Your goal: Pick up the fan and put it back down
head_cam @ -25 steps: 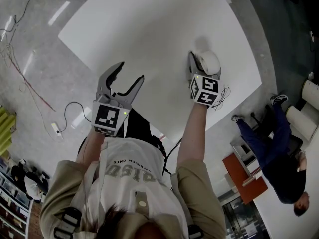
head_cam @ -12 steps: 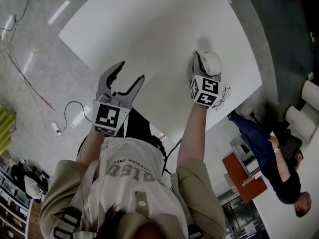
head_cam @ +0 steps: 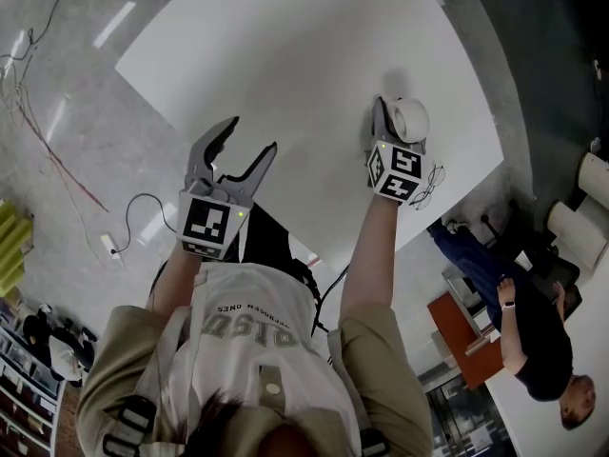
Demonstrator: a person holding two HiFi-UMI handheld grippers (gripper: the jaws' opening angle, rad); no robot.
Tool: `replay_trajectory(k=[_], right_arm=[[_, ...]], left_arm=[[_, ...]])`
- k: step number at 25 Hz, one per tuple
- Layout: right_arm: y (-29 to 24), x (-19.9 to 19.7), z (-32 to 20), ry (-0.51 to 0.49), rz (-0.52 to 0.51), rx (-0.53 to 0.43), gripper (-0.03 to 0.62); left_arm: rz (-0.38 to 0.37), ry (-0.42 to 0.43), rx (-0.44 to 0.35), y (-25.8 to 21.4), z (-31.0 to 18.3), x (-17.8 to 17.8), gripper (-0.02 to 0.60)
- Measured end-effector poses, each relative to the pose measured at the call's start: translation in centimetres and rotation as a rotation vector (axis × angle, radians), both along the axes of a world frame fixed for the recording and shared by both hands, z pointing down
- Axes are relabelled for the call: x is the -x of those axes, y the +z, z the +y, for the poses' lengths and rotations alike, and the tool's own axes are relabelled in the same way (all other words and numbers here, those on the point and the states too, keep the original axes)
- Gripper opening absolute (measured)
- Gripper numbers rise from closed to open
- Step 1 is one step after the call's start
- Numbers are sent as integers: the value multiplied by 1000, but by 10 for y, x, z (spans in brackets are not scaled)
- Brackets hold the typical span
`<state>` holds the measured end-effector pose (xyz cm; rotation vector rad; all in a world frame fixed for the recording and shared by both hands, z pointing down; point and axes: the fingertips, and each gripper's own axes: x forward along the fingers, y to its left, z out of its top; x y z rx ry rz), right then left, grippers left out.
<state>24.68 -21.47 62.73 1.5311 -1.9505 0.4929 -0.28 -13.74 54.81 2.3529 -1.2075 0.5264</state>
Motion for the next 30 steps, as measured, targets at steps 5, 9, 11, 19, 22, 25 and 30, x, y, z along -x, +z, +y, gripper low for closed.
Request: replay_trajectory(k=[5, 9, 11, 19, 22, 25, 30], right_arm=[[0, 3, 2, 8, -15, 1, 169], [-8, 5, 3, 12, -26, -11, 169], [-14, 6, 4, 13, -31, -21, 169], [-42, 21, 11, 12, -47, -46, 169], [-56, 24, 15, -6, -41, -56, 169], [-71, 31, 19, -28, -32, -66, 169], [-96, 41, 29, -43, -39, -83, 169]], left_arm=[[-2, -3, -11, -3, 1, 6, 291], [-1, -5, -23, -9, 1, 8, 291], [-1, -5, -30, -12, 2, 9, 291], [4, 3, -65, -29, 5, 17, 291], [2, 6, -84, -40, 6, 18, 291], [2, 8, -104, -51, 6, 21, 291], [0, 17, -132, -70, 10, 26, 291]])
